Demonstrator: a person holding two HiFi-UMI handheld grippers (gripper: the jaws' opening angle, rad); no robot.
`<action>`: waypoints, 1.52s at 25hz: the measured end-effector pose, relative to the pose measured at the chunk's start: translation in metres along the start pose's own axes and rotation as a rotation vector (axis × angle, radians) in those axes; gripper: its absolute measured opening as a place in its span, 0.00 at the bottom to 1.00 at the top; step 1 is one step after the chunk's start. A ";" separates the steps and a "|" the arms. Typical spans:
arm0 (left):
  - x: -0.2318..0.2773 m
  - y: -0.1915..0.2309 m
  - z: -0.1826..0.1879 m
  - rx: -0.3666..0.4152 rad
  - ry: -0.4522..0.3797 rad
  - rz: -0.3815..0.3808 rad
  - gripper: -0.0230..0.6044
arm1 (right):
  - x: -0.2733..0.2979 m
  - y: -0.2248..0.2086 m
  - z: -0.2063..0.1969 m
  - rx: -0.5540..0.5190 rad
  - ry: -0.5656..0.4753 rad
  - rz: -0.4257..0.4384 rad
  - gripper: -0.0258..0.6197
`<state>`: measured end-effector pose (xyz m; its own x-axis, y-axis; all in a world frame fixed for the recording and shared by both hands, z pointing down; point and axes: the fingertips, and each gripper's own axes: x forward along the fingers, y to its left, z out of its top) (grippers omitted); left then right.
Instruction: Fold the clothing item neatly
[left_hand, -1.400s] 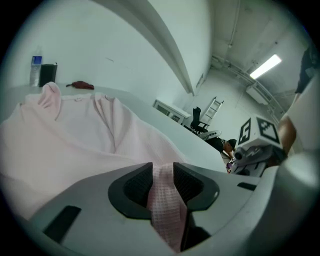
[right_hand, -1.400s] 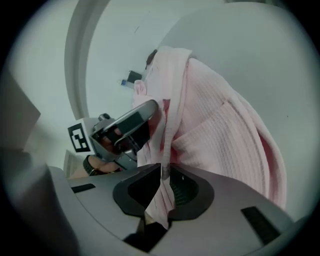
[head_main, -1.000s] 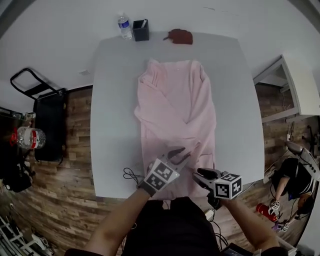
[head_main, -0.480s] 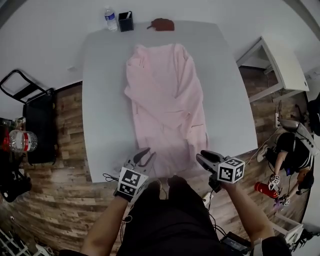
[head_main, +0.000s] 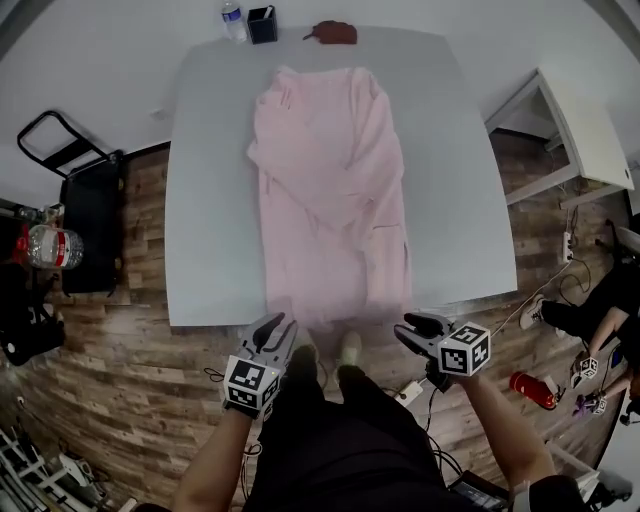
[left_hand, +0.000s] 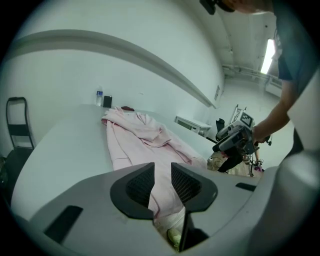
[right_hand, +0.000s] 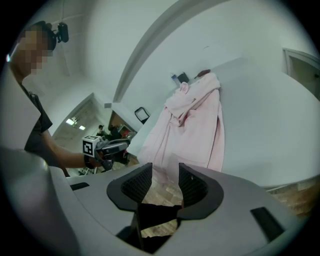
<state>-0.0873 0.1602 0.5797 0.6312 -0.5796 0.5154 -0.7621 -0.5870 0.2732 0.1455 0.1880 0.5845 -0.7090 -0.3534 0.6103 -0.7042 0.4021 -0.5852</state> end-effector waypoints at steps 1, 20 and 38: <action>-0.001 -0.006 -0.003 -0.005 -0.008 0.020 0.20 | -0.002 0.002 -0.003 -0.020 0.002 0.016 0.27; -0.019 0.005 -0.071 -0.111 0.058 0.284 0.20 | 0.160 0.095 -0.075 -0.446 0.093 -0.107 0.27; 0.020 0.041 -0.139 -0.126 0.030 0.163 0.30 | 0.189 0.085 -0.068 -0.507 -0.048 -0.429 0.29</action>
<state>-0.1256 0.2032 0.7139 0.4945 -0.6432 0.5846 -0.8672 -0.4101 0.2823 -0.0452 0.2131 0.6864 -0.3788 -0.6031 0.7020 -0.8275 0.5604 0.0349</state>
